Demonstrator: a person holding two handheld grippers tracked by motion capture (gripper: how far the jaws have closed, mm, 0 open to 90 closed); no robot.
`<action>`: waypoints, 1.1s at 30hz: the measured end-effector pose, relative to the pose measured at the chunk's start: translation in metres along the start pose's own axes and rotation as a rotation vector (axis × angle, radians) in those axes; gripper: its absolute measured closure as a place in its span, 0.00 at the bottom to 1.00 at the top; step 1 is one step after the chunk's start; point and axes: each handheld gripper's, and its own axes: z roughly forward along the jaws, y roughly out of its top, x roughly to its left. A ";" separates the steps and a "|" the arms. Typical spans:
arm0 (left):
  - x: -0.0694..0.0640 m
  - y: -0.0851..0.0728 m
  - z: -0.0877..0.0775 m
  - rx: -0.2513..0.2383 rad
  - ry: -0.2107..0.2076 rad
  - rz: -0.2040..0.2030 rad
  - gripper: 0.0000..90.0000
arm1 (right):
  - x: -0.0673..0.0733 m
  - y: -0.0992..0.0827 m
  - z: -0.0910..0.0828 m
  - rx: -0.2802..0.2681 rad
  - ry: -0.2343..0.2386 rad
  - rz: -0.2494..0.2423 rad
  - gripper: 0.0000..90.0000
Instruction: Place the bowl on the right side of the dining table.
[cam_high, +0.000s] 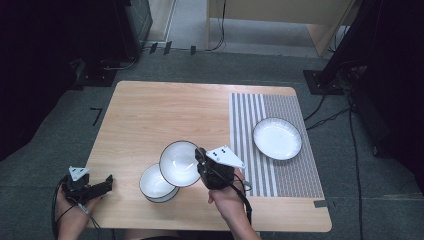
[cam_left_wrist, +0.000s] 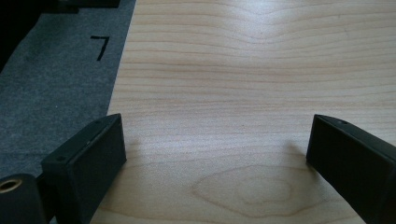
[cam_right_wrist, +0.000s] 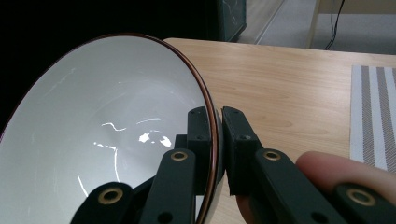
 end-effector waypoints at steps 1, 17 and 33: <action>0.000 0.000 0.000 0.000 0.000 0.000 0.05 | -0.001 0.000 0.000 -0.002 -0.001 0.000 0.93; 0.000 0.000 0.000 0.000 0.000 0.000 0.05 | -0.017 0.000 -0.005 -0.011 -0.017 0.024 0.93; 0.000 0.000 0.000 0.000 0.000 0.000 0.05 | -0.032 0.004 -0.012 -0.022 -0.043 0.034 0.93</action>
